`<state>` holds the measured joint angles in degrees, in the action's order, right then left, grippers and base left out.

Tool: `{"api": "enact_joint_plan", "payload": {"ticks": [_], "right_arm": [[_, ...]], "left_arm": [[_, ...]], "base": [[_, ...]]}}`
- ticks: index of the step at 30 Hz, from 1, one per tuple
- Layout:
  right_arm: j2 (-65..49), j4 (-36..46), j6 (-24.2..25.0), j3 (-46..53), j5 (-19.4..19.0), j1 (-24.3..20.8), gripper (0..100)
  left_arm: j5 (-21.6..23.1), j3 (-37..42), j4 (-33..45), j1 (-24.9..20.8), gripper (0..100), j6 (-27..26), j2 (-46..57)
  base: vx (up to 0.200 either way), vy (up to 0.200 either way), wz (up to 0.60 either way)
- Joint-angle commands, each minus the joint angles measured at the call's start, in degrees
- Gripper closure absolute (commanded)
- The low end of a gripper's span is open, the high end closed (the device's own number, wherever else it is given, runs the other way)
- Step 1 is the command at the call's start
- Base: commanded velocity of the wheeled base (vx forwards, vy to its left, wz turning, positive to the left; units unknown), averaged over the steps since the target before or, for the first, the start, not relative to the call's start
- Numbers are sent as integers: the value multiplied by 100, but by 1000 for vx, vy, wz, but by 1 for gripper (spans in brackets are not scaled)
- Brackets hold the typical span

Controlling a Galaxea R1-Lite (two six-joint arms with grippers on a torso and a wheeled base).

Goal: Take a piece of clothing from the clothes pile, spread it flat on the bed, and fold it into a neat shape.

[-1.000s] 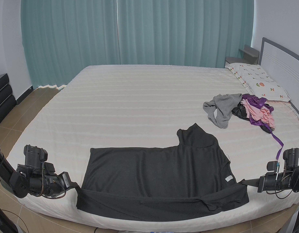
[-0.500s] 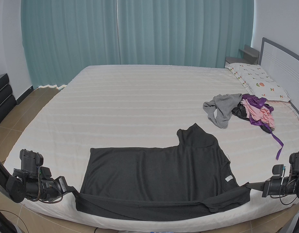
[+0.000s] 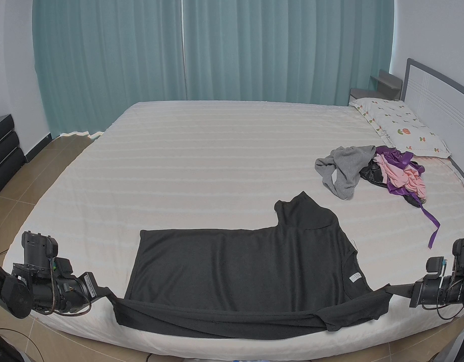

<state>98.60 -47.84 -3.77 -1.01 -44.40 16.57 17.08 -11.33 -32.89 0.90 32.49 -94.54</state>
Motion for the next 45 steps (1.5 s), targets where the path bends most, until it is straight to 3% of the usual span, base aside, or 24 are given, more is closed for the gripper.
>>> {"api": "enact_joint_plan", "payload": {"ticks": [1, 9, 18, 23, 44, 45], "right_arm": [[107, 11, 16, 31, 1, -66, 100], [749, 20, 43, -532, 72, -312, 100], [1663, 29, 60, -1323, 414, -655, 100], [2032, 11, 359, -1665, 537, -936, 100], [2445, -59, 491, -1999, 625, -883, 100], [2454, -59, 491, -2008, 625, -857, 100]], "left_arm": [[-3, -72, -24, -73, 100, -6, -381], [-20, -617, -42, -90, 100, 38, -1111], [-47, -1293, -33, -178, 100, 346, -1893], [-47, -1460, -60, -178, 100, 355, -2218], [-56, -1601, -60, -178, 100, 364, -2403], [-56, -1601, -60, -187, 0, 355, -2403]], "base": [[0, 0, 0], [0, 0, 0], [0, 0, 0], [0, 0, 0], [0, 0, 0], [0, 0, 0]]}}
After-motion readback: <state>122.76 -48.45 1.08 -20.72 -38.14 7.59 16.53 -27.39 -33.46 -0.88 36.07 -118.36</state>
